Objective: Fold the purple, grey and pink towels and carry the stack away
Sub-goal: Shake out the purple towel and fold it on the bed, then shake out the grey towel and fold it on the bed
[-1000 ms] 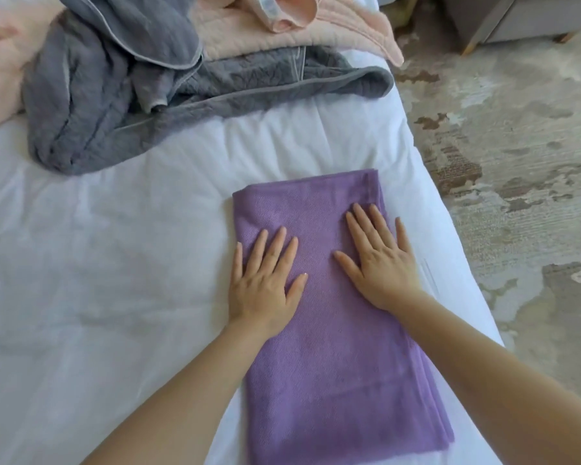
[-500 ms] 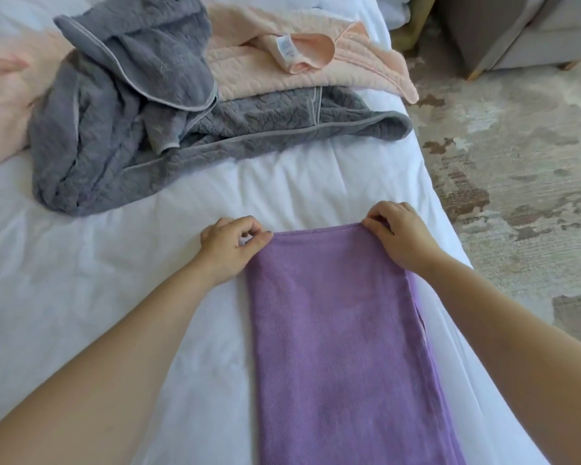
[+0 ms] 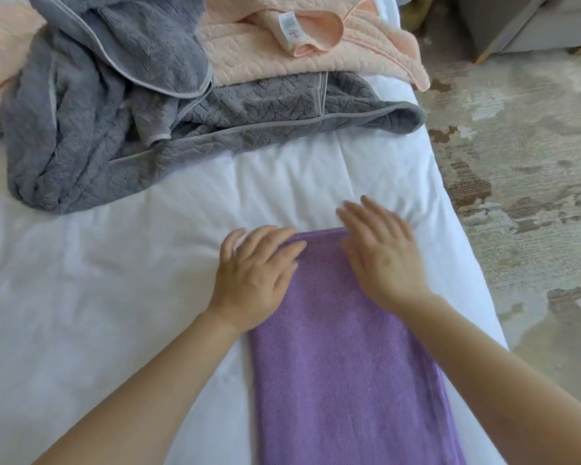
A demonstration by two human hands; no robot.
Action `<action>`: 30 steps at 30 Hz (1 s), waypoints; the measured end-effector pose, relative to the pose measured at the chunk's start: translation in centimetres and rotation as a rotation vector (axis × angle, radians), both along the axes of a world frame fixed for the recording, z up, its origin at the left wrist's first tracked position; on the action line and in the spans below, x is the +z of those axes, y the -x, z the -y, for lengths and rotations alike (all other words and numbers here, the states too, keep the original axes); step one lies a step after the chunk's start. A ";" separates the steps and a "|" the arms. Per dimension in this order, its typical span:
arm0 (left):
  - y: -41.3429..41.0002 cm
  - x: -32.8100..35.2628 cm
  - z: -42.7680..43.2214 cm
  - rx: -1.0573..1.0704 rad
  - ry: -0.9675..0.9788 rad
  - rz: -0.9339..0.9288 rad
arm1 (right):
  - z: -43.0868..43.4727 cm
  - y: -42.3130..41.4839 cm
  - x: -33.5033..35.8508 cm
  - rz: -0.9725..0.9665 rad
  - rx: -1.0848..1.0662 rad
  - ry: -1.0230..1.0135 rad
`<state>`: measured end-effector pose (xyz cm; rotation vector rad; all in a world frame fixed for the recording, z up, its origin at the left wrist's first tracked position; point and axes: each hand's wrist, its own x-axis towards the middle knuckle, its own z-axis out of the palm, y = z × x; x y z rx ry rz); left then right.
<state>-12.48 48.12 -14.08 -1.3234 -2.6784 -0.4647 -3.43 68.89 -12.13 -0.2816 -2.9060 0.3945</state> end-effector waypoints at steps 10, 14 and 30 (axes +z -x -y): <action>-0.6 -1.4 2.5 0.117 0.363 0.172 | 0.4 -2.0 -2.5 0.290 -0.145 -0.042; 1.1 0.6 9.5 0.311 0.312 0.257 | 2.3 -0.9 -0.2 0.101 -0.210 0.080; 16.7 -1.9 34.8 0.815 0.470 0.689 | 24.1 21.3 1.8 0.134 -0.195 0.286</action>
